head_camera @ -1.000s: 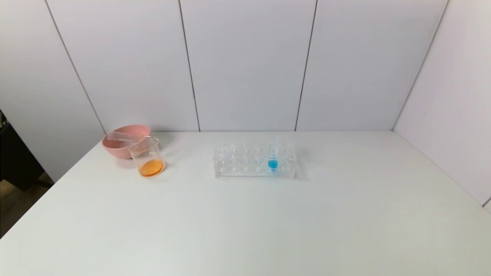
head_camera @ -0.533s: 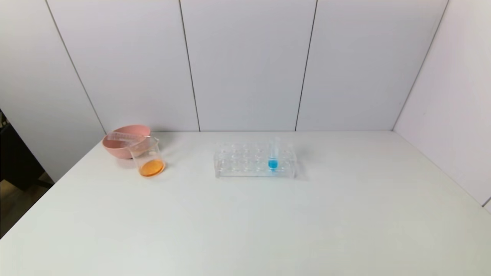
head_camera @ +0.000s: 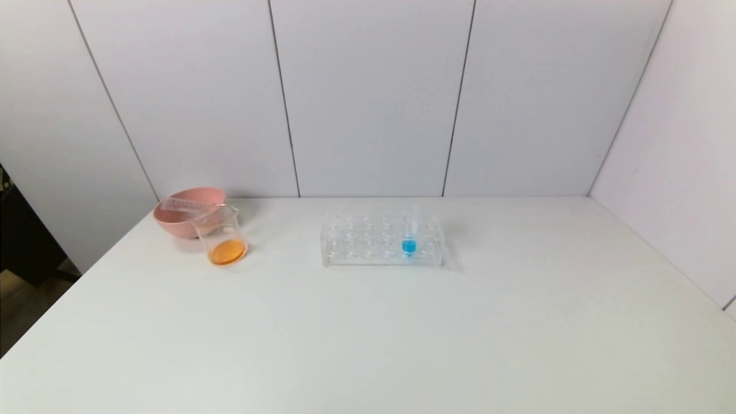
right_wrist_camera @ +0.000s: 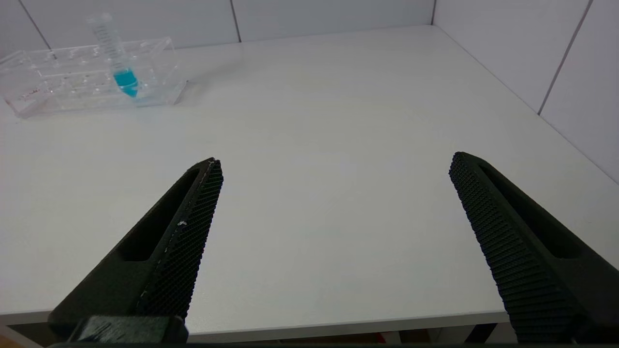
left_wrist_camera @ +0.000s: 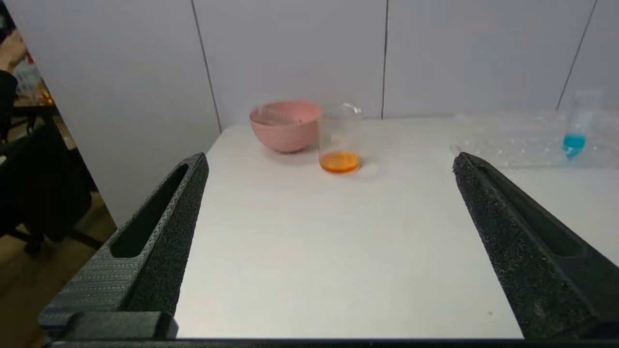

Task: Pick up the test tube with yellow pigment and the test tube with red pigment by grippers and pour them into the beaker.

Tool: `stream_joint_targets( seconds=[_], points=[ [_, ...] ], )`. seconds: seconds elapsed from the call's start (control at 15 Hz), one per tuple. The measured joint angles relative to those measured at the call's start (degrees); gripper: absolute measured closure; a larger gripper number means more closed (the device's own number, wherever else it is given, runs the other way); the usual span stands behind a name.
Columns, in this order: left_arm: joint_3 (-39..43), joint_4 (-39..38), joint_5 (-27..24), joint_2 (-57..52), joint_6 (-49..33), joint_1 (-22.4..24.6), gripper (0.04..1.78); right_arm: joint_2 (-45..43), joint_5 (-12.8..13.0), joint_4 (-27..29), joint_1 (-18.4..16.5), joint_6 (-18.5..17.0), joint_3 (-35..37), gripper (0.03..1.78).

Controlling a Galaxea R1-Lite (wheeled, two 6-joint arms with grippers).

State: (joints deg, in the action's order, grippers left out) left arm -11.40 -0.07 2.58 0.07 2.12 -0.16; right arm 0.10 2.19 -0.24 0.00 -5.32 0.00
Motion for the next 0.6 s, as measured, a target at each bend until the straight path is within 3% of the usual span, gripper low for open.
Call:
stream_joint_targets(
  seconds=[0.2, 0.6],
  points=[
    [9.6, -1.2, -1.1, -0.1, -2.4, 0.0, 0.06, 0.0, 0.0, 0.0, 0.0, 0.0, 0.0, 0.10],
    [11.3, -0.6, -1.1, -0.1, -6.1, 0.0, 0.06, 0.0, 0.0, 0.0, 0.0, 0.0, 0.0, 0.10]
  ],
)
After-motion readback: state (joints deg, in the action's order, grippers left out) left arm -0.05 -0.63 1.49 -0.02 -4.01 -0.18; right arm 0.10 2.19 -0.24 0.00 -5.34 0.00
